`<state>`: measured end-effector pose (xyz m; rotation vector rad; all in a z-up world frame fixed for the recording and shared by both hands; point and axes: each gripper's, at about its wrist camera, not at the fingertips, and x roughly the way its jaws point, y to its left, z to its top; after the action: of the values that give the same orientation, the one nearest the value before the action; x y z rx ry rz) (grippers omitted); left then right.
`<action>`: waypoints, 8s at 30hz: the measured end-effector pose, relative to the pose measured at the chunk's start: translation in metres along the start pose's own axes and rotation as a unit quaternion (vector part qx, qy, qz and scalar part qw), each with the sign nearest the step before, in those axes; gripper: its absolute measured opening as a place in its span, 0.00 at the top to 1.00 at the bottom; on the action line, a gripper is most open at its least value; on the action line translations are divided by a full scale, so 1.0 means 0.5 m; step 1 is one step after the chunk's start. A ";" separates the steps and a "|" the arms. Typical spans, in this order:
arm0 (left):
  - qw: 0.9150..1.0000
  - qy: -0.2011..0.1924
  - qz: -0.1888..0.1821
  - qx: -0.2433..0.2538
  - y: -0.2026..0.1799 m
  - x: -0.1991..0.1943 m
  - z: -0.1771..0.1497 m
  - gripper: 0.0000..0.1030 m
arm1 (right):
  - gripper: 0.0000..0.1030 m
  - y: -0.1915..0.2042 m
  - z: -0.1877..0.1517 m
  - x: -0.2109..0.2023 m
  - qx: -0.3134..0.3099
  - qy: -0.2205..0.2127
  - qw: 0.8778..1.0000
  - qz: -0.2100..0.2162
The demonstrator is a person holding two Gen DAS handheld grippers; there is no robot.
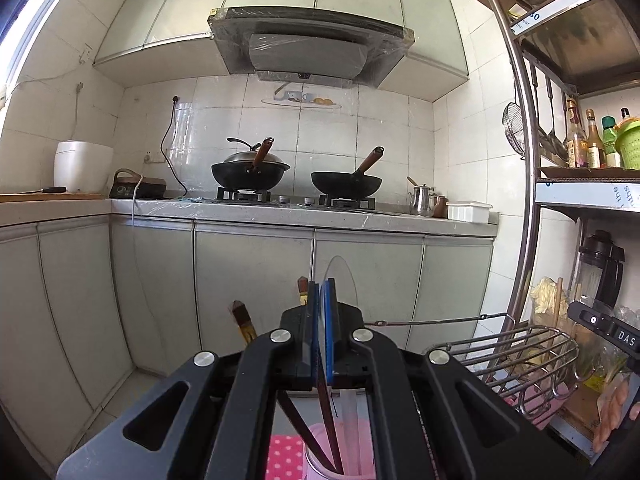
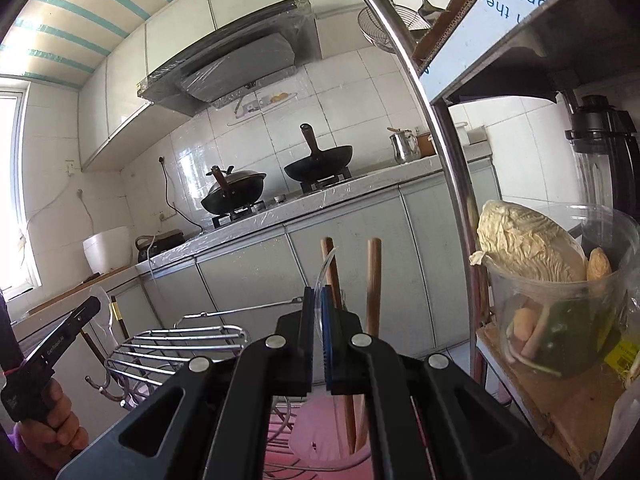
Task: Organize utensils
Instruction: 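Lift the fork and clear utensil and carry them above the pink cup, then release the fork into the pink cup with the right tool while the left tool lowers the clear utensil, then lower both tools to the black utensils lying on the pink cloth, then grasp a thin black utensil with the left tool while the right tool grasps another, then lift both black utensils and carry them above the pink cup, then lower the black utensils into the pink cup and open both tools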
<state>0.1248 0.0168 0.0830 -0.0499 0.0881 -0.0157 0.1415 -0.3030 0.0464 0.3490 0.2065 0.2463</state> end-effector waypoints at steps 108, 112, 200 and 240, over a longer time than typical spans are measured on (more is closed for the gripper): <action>0.830 0.554 -0.065 -0.023 -0.039 -0.018 -0.394 0.94 | 0.91 0.066 -0.409 0.042 0.017 0.517 0.856 -0.002; 0.831 0.553 -0.061 -0.017 -0.058 -0.009 -0.401 0.94 | 0.93 0.061 -0.406 0.032 0.017 0.510 0.860 -0.002; 0.994 0.071 -0.041 -0.071 0.035 -0.058 0.140 0.94 | 0.94 0.103 0.131 -0.071 -0.078 -0.096 0.992 -0.007; 0.977 0.197 -0.054 -0.056 0.035 0.003 -0.067 0.94 | 0.81 0.014 -0.075 -0.036 -0.051 0.062 0.996 -0.048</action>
<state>0.1235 0.0328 0.0488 -0.1635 0.4843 -0.1296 0.1141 -0.2901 0.0172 0.2211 0.3318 0.1828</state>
